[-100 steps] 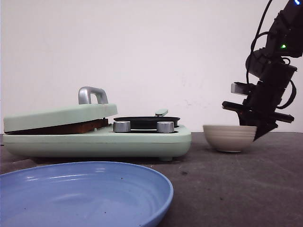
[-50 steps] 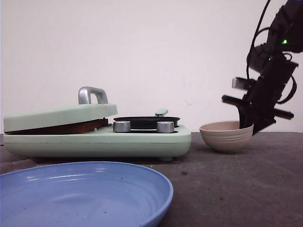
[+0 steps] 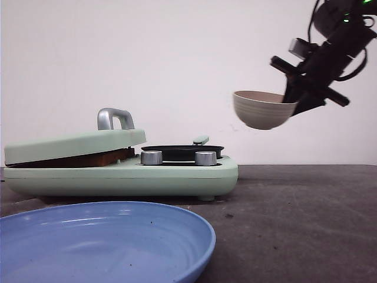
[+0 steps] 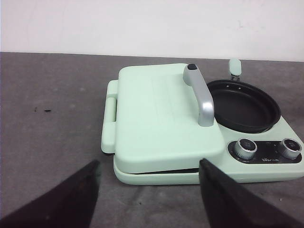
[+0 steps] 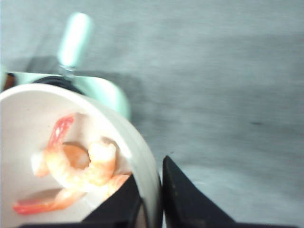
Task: Make breakfast with bread and shrimp
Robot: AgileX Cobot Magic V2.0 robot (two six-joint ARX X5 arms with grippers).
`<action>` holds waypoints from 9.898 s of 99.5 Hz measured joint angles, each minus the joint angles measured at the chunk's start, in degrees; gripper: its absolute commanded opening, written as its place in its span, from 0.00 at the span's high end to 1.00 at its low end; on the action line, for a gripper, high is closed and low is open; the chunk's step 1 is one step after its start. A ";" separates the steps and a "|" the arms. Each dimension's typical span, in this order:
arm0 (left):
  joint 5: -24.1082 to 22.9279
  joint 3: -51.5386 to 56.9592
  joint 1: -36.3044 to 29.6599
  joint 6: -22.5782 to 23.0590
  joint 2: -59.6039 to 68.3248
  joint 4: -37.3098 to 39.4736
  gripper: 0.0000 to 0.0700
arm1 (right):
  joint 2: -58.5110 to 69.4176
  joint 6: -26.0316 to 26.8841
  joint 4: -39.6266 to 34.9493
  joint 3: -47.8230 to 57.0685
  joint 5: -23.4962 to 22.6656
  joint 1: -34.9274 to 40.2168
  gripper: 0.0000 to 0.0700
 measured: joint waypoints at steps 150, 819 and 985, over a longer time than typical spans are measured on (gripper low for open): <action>1.49 0.00 -0.02 3.06 0.00 -1.53 0.50 | 7.89 -52.96 58.66 -6.40 50.49 27.43 1.00; -2.97 -11.91 -0.02 -17.94 -14.88 4.20 1.00 | -92.02 -8.66 -0.42 -59.60 10.36 7.34 1.00; -3.15 -19.43 10.32 4.28 -18.64 12.98 1.00 | -92.06 -4.68 -0.39 -59.60 10.36 7.34 1.00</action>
